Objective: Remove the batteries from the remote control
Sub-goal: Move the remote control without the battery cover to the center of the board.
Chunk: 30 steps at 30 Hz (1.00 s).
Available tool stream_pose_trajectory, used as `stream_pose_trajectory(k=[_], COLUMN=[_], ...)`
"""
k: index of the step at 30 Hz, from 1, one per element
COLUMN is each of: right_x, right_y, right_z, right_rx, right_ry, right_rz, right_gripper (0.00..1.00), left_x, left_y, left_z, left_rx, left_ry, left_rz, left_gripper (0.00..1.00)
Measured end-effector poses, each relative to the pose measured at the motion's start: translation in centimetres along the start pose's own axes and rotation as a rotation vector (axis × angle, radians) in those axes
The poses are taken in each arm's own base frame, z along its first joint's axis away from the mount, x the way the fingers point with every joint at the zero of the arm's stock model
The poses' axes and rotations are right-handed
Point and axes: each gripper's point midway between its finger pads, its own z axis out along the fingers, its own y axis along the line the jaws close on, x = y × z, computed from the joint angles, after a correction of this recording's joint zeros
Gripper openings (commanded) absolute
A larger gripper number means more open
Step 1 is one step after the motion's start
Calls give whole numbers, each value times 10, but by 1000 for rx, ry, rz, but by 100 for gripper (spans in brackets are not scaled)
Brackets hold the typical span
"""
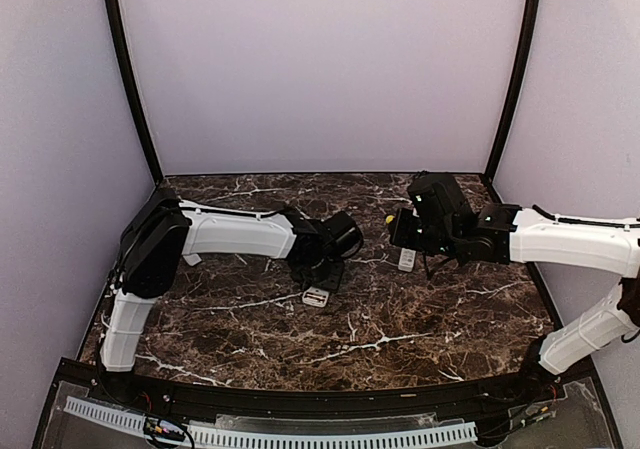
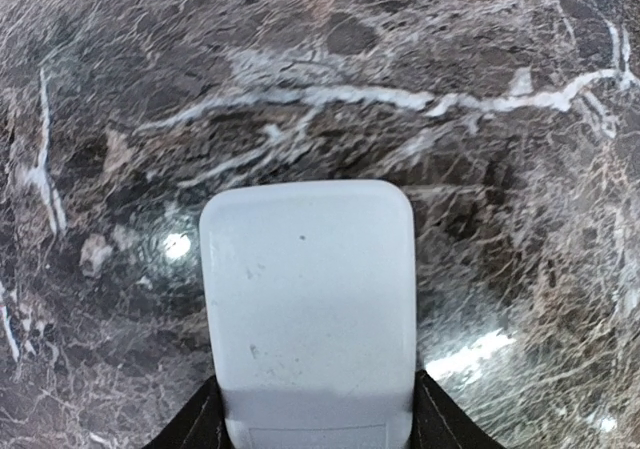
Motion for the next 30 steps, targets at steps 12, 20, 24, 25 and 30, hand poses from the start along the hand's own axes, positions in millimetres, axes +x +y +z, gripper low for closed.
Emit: stream_pose_trajectory(k=[12,20,24,25,30], right_x=[0,3,3,3,4], right_y=[0,1,1,1,1], right_z=[0,2,2,2,2], right_rx=[-3,-4,-7,-8,-9], right_ry=[3,13,15,16,18], right_rz=[0,-1,1,2,2], right_gripper=[0,0,0,0,0], left_x=[32,39,47,48,49], left_y=[50,51,51,50,45], left_z=[-25,-33,-31,-30,-29], left_rx=[-87,-58,-53,-50,-25], left_ry=[42,58,84,87,96], left_rz=[-87,-187,-210,-213,-224], left_gripper=[48,49,52,53,61])
